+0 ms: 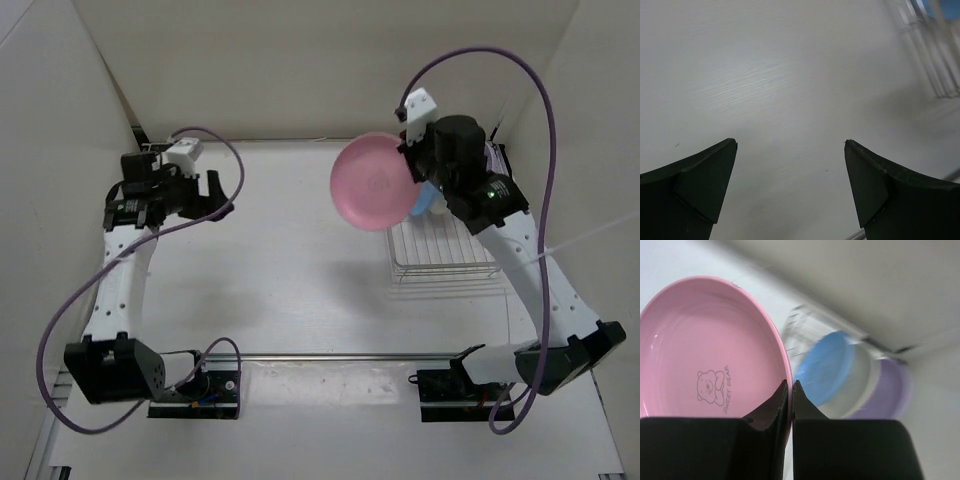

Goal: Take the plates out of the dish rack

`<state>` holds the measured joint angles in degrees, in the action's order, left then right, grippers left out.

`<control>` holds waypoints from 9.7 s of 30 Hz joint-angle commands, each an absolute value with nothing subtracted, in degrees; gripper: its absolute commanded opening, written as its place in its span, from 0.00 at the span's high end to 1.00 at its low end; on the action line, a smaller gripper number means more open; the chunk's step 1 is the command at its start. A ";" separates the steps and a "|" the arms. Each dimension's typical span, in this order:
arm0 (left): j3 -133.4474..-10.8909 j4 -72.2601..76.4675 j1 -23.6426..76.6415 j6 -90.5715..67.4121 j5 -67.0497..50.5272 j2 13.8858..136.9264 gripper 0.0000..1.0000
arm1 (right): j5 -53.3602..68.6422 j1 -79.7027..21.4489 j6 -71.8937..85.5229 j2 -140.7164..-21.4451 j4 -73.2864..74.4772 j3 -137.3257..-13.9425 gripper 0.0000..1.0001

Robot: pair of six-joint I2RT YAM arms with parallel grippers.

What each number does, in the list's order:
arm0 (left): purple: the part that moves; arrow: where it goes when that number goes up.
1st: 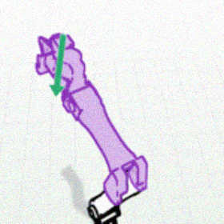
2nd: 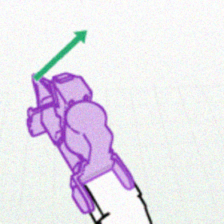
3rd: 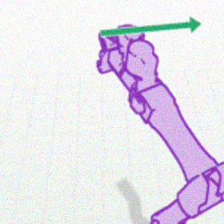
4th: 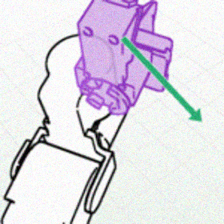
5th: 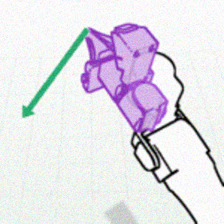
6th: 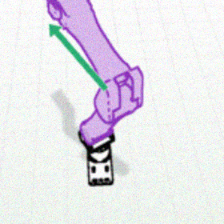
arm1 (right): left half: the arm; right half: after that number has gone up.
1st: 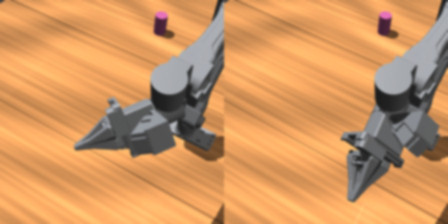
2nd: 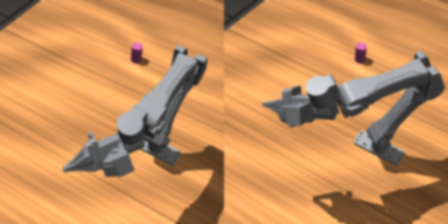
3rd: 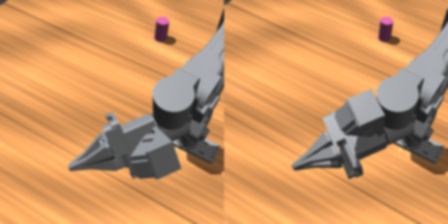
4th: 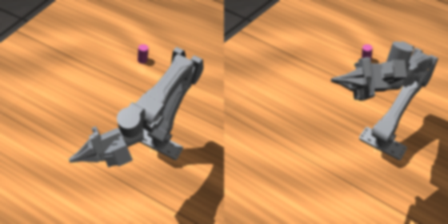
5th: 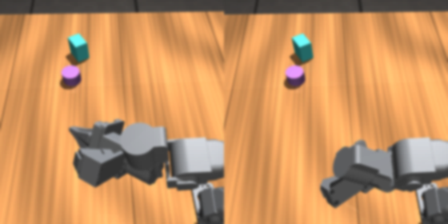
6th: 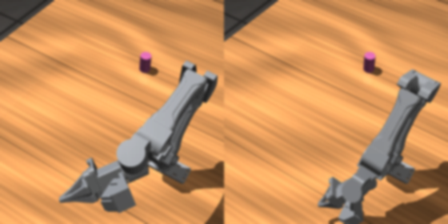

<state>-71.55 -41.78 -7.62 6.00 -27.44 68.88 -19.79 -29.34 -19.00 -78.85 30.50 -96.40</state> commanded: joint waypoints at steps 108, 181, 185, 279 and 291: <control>-77.00 -29.27 -17.67 -13.02 -28.38 111.64 0.00 | -6.32 -15.56 -12.82 -82.88 29.89 -88.42 0.13; -57.39 -39.64 -20.13 8.79 -25.22 59.41 0.00 | -61.08 -20.48 -42.80 -108.91 12.39 -106.25 0.99; -59.50 -38.15 -20.13 8.79 -27.59 59.94 0.00 | -59.34 -20.48 -39.83 -105.30 14.13 -107.30 0.99; -94.22 -45.26 -16.34 -12.66 -26.28 113.12 0.89 | -5.10 -17.58 -7.38 -76.21 34.80 -90.35 0.01; -93.69 -43.86 -17.40 -12.66 -26.20 114.96 0.89 | -4.04 -17.58 -7.38 -75.15 34.80 -89.30 0.01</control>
<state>-91.66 -44.71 -17.04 -12.14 -24.56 116.46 -4.43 -17.74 -7.68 -77.47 37.15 -90.02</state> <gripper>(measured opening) 0.142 0.994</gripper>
